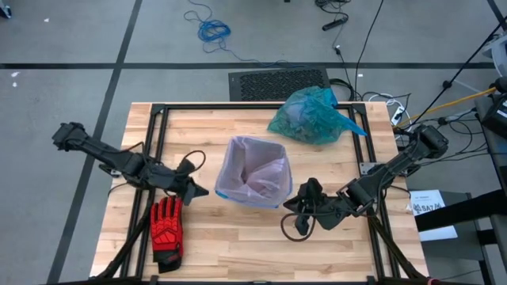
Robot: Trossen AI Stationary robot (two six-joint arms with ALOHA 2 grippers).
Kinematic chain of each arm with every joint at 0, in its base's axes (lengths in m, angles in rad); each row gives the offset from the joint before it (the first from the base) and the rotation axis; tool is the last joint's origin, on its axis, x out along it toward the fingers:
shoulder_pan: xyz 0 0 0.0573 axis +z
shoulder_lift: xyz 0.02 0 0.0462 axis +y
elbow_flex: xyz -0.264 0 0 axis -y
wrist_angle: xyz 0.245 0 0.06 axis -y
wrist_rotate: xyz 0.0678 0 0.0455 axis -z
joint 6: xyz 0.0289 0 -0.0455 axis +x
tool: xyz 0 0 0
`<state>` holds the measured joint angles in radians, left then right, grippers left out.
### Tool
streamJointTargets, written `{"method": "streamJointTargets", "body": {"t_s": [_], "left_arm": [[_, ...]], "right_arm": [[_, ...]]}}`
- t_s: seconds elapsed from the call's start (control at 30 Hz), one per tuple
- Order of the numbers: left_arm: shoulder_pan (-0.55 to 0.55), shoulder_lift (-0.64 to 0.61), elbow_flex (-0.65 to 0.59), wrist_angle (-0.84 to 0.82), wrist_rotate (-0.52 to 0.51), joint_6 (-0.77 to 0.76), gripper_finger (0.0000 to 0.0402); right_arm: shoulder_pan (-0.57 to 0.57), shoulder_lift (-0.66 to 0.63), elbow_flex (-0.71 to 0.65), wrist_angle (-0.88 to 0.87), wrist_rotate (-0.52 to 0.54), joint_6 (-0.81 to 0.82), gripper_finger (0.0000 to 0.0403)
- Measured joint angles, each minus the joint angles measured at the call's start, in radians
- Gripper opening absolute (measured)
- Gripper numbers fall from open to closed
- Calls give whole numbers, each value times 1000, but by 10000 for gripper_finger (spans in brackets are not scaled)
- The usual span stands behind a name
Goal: Place trash/remove bag and relplace
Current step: Put the pink trash bag into the trash bin
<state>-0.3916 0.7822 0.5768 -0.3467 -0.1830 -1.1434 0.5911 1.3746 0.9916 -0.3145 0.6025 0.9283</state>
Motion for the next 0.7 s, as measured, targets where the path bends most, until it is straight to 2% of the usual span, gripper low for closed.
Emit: {"method": "streamJointTargets", "body": {"t_s": [0.07,0.27,0.33,0.5,0.7], "left_arm": [[-25,0,9,-11,-13,-2,0],[-47,-46,29,114,-199,64,0],[-47,-40,29,124,-199,80,0],[-40,77,8,124,-203,14,0],[-41,182,-13,212,-218,-1,0]], "right_arm": [[0,0,0,-1,-1,1,0],[-3,0,0,0,-1,1,0],[-9,0,0,0,-1,-5,0],[-37,0,0,-8,-1,-52,0],[-80,3,0,-42,-27,-82,0]]}}
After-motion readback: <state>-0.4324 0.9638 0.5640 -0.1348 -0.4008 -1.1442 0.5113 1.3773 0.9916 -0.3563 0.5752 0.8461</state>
